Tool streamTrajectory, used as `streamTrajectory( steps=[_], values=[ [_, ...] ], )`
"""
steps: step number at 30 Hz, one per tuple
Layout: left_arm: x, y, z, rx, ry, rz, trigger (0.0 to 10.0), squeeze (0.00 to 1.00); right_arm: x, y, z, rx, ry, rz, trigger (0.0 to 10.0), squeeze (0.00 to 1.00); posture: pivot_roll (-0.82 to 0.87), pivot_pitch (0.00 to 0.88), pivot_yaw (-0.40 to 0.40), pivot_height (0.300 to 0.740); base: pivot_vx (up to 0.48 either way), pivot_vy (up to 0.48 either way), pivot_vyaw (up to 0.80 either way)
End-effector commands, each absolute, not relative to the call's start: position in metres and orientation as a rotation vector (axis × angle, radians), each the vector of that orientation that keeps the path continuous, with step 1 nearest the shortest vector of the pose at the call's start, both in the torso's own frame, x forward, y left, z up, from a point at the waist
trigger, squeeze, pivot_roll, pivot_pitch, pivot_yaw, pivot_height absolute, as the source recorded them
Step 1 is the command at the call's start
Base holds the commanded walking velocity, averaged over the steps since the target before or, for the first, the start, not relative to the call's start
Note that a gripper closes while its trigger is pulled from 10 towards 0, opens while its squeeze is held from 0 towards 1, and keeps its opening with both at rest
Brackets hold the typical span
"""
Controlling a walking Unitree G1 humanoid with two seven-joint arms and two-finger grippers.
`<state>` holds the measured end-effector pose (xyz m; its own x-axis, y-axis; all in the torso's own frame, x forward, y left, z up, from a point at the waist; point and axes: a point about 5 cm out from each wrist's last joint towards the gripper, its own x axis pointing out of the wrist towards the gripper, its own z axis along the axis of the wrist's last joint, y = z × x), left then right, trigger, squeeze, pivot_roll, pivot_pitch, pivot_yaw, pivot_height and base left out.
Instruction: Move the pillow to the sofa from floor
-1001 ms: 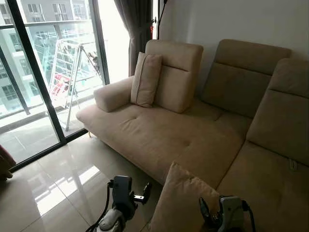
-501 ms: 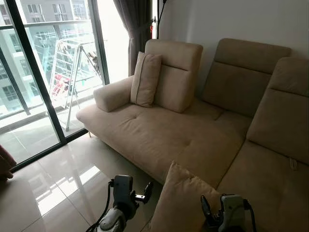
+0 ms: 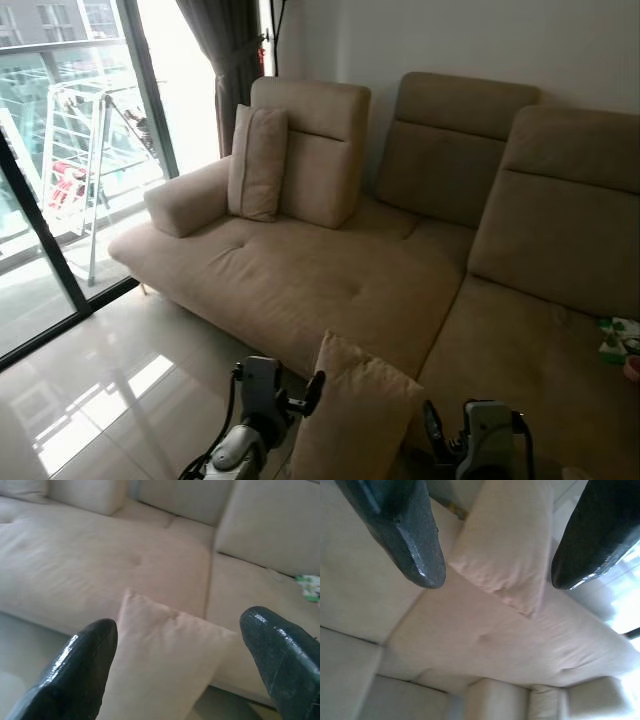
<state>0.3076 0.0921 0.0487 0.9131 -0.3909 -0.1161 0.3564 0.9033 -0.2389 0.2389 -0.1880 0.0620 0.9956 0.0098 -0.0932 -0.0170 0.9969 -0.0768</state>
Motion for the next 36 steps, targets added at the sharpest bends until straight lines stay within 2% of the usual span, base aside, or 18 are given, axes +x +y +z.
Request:
streamTrajectory(
  steps=[1,13,36],
  values=[
    [0.3058,0.0938,0.0461,-0.225,0.172,-0.383,10.0,0.0,0.2383,-0.1867,0.0603,-0.078,0.095,0.016,10.0,0.0,0.11,0.0,0.049,0.74,0.0,0.0,0.0],
    [0.306,0.0931,0.047,-0.226,0.166,-0.385,10.0,0.0,0.2392,-0.1868,0.0595,-0.081,0.097,0.012,10.0,0.0,0.11,0.0,0.049,0.74,0.0,0.0,-0.12],
    [0.3055,0.0941,0.0461,-0.218,0.17,-0.382,10.0,0.0,0.2404,-0.1866,0.0567,-0.072,0.105,0.016,10.0,0.0,0.12,0.0,0.048,0.74,0.0,0.0,-0.77]
  ],
)
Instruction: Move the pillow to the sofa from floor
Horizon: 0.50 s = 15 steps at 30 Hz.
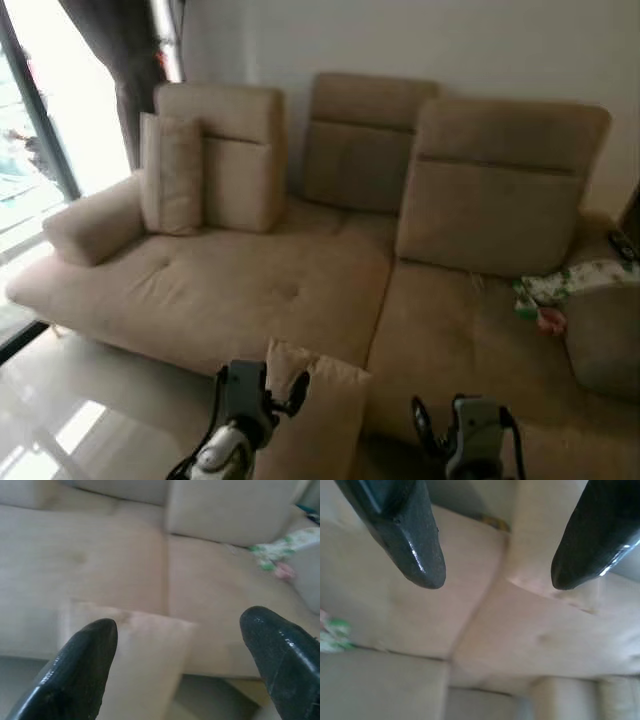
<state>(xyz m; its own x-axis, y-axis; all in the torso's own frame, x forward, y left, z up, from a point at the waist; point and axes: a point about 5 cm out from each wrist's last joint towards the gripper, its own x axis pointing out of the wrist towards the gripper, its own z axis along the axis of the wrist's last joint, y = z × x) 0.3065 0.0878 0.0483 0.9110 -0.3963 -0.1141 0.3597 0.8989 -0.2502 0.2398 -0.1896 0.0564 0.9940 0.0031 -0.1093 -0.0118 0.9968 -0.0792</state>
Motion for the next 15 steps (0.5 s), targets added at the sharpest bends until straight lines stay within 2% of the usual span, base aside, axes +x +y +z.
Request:
streamTrajectory(
  steps=[1,3,15],
  values=[
    [0.3053,0.0944,0.046,-0.217,0.17,-0.382,10.0,0.0,0.2404,-0.186,0.0568,-0.071,0.102,0.02,10.0,0.0,0.12,0.0,0.048,0.74,0.0,0.0,-0.59],
    [0.3049,0.0946,0.0458,-0.216,0.17,-0.381,10.0,0.0,0.2402,-0.1853,0.057,-0.07,0.099,0.024,10.0,0.0,0.12,0.0,0.048,0.74,0.0,0.0,-0.52],
    [0.3031,0.096,0.0447,-0.226,0.176,-0.38,10.0,0.0,0.238,-0.1822,0.0573,-0.063,0.091,0.033,10.0,0.0,0.12,0.0,0.054,0.74,0.0,0.0,0.0]
  ],
)
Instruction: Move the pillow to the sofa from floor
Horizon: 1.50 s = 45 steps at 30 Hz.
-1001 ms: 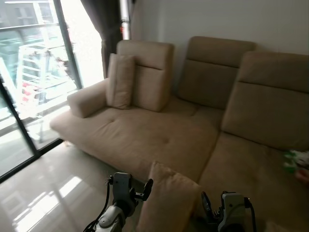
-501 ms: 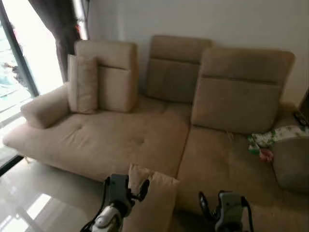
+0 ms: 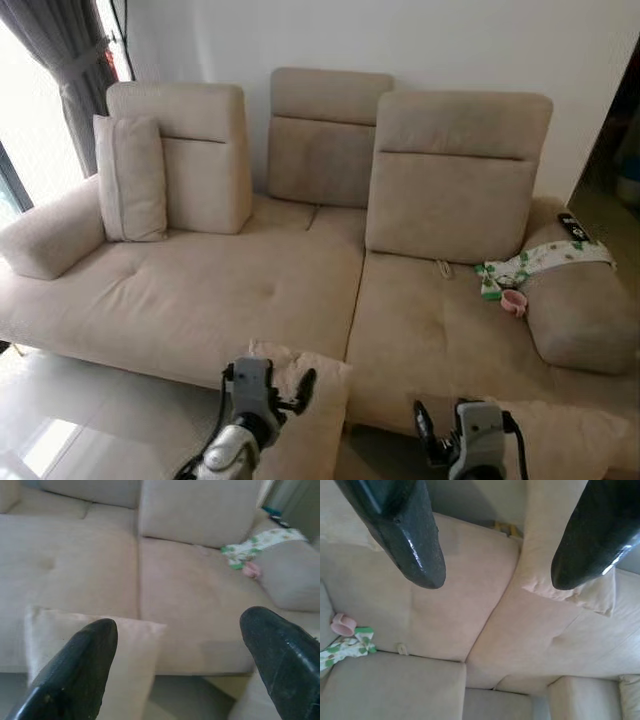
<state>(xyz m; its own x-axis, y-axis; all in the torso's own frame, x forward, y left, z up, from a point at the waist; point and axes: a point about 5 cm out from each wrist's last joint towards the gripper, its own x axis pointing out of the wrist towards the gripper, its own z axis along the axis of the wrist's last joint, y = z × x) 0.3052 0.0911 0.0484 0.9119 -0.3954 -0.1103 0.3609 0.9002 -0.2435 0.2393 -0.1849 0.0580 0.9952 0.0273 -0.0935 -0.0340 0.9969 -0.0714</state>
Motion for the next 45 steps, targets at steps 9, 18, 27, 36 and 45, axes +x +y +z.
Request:
streamTrajectory(
  steps=[9,18,27,36,45],
  values=[
    [0.3026,0.0958,0.0436,-0.235,0.189,-0.381,10.0,0.0,0.2371,-0.1807,0.0569,-0.056,0.09,0.035,10.0,0.0,0.11,0.0,0.058,0.74,0.0,0.231,0.0],
    [0.3025,0.0952,0.0437,-0.231,0.19,-0.386,10.0,0.0,0.2376,-0.1796,0.0563,-0.052,0.089,0.036,10.0,0.0,0.11,0.0,0.06,0.74,0.0,0.474,0.0],
    [0.3039,0.0948,0.0446,-0.227,0.191,-0.388,10.0,0.0,0.2384,-0.1793,0.0562,-0.053,0.087,0.036,10.0,0.0,0.11,0.0,0.061,0.74,0.0,0.368,0.0],
    [0.3043,0.0937,0.0456,-0.223,0.185,-0.393,10.0,0.0,0.2397,-0.1795,0.0567,-0.055,0.084,0.035,10.0,0.0,0.12,0.0,0.058,0.74,0.0,0.03,0.0],
    [0.3032,0.0911,0.0475,-0.232,0.166,-0.41,10.0,0.0,0.2419,-0.1801,0.0591,-0.077,0.066,0.043,10.0,0.0,0.12,0.0,0.053,0.74,0.0,0.0,0.0]
  ],
)
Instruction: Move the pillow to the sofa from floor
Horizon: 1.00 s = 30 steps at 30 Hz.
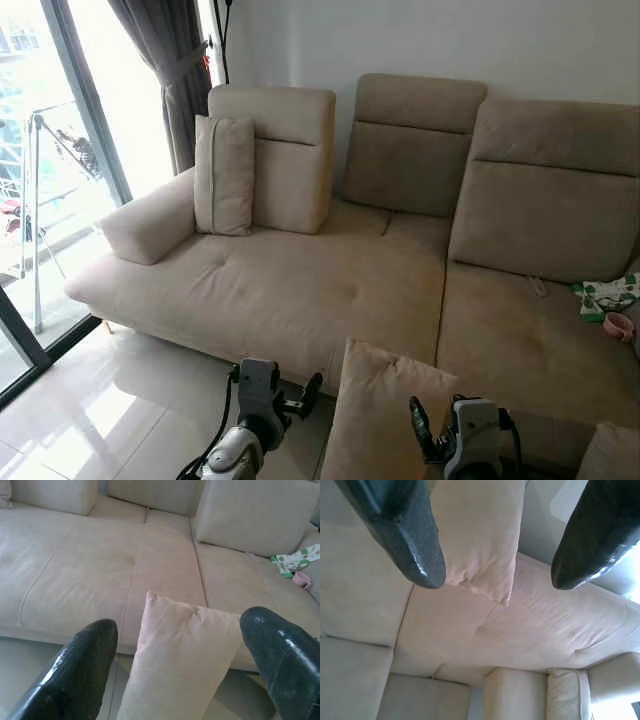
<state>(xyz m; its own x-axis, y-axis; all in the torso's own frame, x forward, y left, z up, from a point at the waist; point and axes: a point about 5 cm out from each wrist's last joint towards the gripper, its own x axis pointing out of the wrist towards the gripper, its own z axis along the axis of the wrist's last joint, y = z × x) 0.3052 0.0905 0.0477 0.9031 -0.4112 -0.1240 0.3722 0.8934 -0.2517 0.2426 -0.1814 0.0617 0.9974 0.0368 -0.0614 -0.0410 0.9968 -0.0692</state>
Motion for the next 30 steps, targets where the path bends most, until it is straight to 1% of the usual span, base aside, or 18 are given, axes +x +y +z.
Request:
streamTrajectory(
  steps=[1,5,8,13,20,30],
  values=[
    [0.303,0.091,0.048,-0.232,0.166,-0.41,10.0,0.0,0.242,-0.18,0.059,-0.077,0.066,0.043,10.0,0.0,0.12,0.0,0.053,0.74,0.0,0.0,0.0],
    [0.302,0.09,0.049,-0.227,0.157,-0.428,10.0,0.0,0.242,-0.18,0.061,-0.1,0.055,0.048,10.0,0.0,0.12,0.0,0.052,0.74,0.0,0.0,0.0],
    [0.301,0.087,0.05,-0.194,0.147,-0.482,10.0,0.0,0.24,-0.18,0.061,-0.169,0.032,0.095,10.0,0.0,0.12,0.0,0.052,0.74,0.0,0.0,0.0],
    [0.299,0.085,0.051,-0.183,0.136,-0.513,10.0,0.0,0.235,-0.177,0.063,-0.227,0.004,0.14,10.0,0.0,0.12,0.0,0.053,0.74,0.0,0.0,0.0],
    [0.297,0.091,0.055,-0.227,0.116,-0.508,10.0,0.0,0.234,-0.177,0.065,-0.229,-0.01,0.139,10.0,0.0,0.11,0.0,0.057,0.74,0.0,0.0,0.0],
    [0.293,0.088,0.054,-0.2,0.111,-0.537,10.0,0.0,0.233,-0.176,0.064,-0.232,-0.018,0.143,10.0,0.0,0.12,0.0,0.057,0.74,0.0,0.0,0.0]
  ],
)
